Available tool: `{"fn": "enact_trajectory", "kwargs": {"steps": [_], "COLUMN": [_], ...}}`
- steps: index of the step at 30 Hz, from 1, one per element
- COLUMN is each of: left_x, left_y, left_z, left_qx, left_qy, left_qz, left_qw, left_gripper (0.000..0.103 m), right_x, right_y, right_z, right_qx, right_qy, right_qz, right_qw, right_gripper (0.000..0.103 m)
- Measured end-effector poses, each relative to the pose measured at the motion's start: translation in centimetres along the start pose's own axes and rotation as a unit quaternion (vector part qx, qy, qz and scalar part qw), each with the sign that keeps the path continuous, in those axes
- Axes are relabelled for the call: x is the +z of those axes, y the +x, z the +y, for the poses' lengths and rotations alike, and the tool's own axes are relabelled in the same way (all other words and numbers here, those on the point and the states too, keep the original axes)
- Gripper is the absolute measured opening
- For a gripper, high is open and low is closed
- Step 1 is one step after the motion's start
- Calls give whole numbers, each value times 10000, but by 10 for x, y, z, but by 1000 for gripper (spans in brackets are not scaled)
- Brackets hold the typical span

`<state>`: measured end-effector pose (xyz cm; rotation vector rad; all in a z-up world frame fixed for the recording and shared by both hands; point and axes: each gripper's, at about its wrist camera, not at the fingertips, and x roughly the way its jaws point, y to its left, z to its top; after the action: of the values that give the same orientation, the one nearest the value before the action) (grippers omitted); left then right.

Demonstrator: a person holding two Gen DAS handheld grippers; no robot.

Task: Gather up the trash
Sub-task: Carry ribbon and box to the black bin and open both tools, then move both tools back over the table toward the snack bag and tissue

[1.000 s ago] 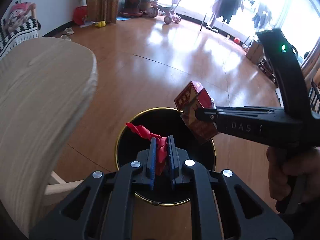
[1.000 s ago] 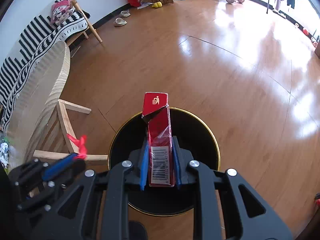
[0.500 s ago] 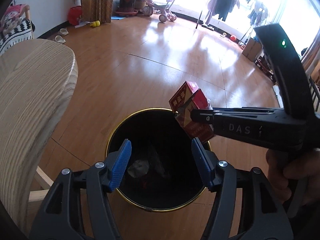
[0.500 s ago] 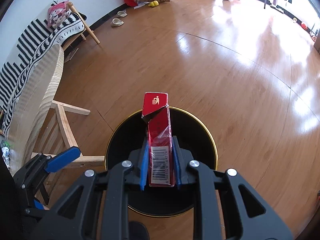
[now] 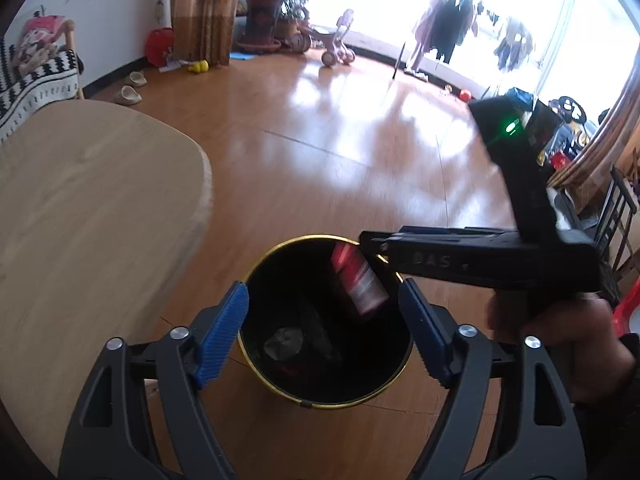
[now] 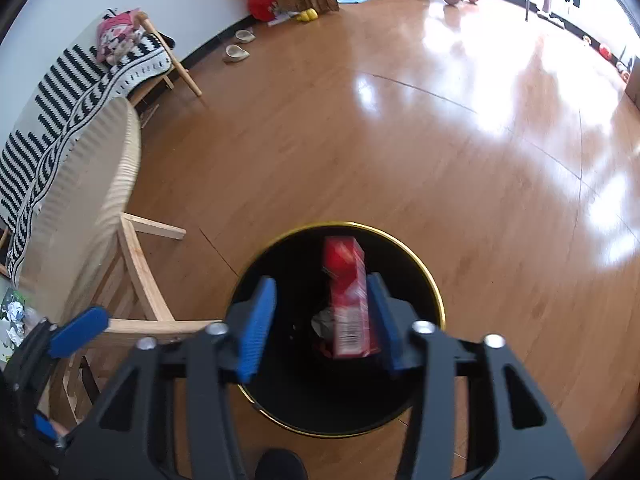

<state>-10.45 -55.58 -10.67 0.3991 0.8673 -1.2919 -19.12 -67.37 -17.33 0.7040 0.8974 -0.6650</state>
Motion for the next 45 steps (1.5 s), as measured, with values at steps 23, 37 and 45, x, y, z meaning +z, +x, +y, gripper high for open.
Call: {"fn": "enact_trajectory", "kwargs": {"steps": [23,37,45], "left_x": [-119,-234,-239], "left_y": [-277,-377,-364], "left_z": [206,307,345], "left_qx": [2439,3491,3316], "left_qy": [-2471,-3519,-3690], "left_qz": [-1048,-876,-864], "left_qw": [9319,8641,8640], "left_gripper": [91,91,91], "right_x": [-50,-138,-163], "right_y": [-43,-45,-29], "right_z": [356,522,559], "right_qx": [1944,2672,2619], "right_qy": [-2583,-3839,-4081], "right_qz": [-157,257,404], "right_qw": [9462,8835,8736], "right_gripper": [62,62,62]}}
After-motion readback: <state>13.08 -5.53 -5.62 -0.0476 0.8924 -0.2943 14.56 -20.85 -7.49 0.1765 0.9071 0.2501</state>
